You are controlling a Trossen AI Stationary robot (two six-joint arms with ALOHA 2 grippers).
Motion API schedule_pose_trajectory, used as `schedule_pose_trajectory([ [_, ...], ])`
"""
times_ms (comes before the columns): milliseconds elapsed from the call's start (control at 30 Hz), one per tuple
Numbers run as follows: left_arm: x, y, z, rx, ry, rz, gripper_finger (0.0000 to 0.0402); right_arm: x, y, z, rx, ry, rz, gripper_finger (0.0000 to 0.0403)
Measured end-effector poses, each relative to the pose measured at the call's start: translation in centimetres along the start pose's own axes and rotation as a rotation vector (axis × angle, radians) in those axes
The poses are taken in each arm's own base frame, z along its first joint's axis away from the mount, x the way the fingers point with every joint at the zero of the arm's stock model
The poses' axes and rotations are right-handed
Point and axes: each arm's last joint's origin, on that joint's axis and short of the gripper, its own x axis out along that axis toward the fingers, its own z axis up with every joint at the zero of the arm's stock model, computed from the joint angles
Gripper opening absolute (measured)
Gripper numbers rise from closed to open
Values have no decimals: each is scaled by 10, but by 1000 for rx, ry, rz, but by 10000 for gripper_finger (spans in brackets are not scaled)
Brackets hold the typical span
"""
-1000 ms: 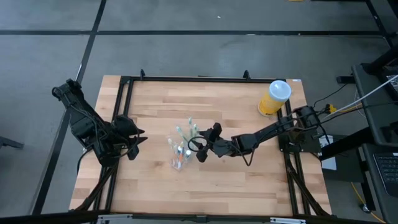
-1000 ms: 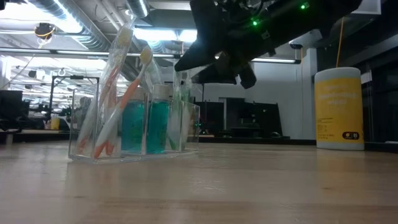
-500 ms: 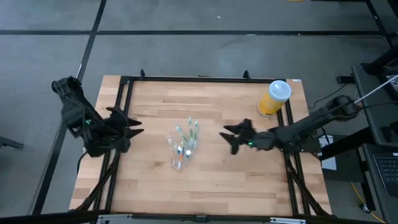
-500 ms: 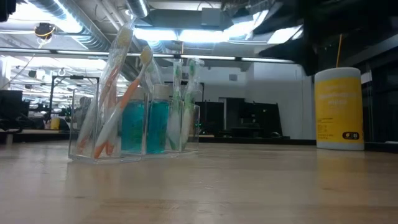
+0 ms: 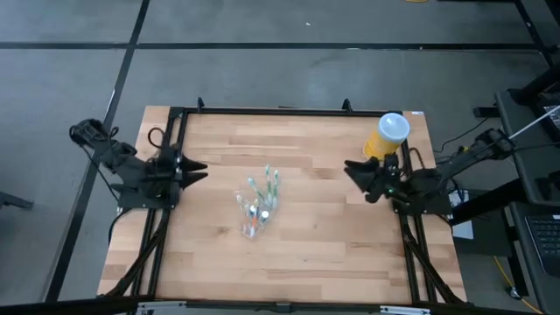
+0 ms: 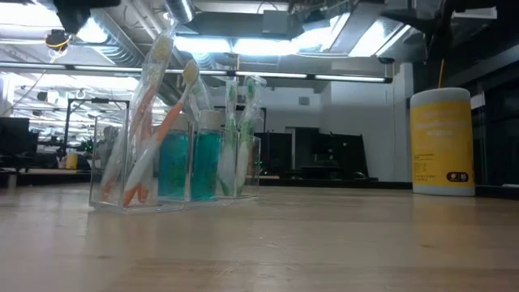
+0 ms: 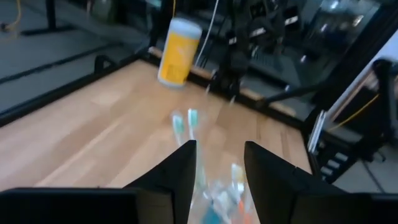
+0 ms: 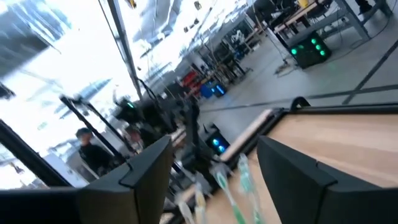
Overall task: Pick & Place toothbrushing station
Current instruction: Return To Home Position
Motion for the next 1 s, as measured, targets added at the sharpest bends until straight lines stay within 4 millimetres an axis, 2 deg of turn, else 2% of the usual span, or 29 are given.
schedule_pose_trajectory([
  [333, 6, 41, -32, 80, -74, -14, 109, -7, 5, 24, 77, -126, 30, 238],
  [600, 17, 58, -59, 130, -106, -34, 107, -4, 17, 40, -35, -177, 13, 238],
  [800, 35, 74, -95, 136, -56, -29, 106, -4, 23, 48, -116, -194, 11, 238],
  [1000, 38, 80, -95, 182, -59, 3, 106, -4, 24, 49, -131, -194, 6, 238],
])
